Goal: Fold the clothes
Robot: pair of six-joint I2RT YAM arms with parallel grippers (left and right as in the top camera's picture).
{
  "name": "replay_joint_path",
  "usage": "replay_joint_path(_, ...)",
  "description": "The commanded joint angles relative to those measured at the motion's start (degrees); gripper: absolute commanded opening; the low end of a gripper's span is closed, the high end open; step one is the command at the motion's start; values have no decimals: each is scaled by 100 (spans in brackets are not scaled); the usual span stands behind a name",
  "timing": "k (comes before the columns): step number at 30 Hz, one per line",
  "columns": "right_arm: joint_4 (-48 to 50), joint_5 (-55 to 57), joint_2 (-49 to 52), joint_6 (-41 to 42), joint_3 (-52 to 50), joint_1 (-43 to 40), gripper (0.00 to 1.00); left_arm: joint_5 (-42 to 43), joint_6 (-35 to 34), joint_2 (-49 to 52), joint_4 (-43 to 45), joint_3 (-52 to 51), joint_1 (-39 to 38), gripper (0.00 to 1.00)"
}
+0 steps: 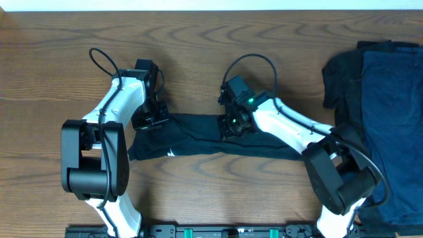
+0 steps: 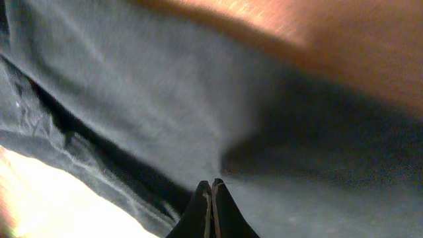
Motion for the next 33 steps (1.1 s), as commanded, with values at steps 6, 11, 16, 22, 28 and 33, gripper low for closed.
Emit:
replay_joint_path(6, -17, 339, -109, 168, -219, 605, 4, -26, 33, -129, -11, 2, 4, 7)
replay_joint_path(11, -72, 334, -109, 170, -275, 844, 7, -26, 33, -129, -13, 2, 4, 7)
replay_joint_path(16, -201, 334, -109, 227, -275, 929, 6, -26, 33, -127, -11, -2, 4, 7)
replay_joint_path(22, -188, -319, -240, -37, -76, 754, 3, -28, 33, -127, -11, -2, 4, 8)
replay_joint_path(28, 166, -1296, -542, -118, 4, 452, 4, -26, 33, -127, -11, -2, 4, 8)
replay_joint_path(33, 520, -496, -455, -114, -15, 501, 4, -26, 33, -127, -11, -2, 4, 9)
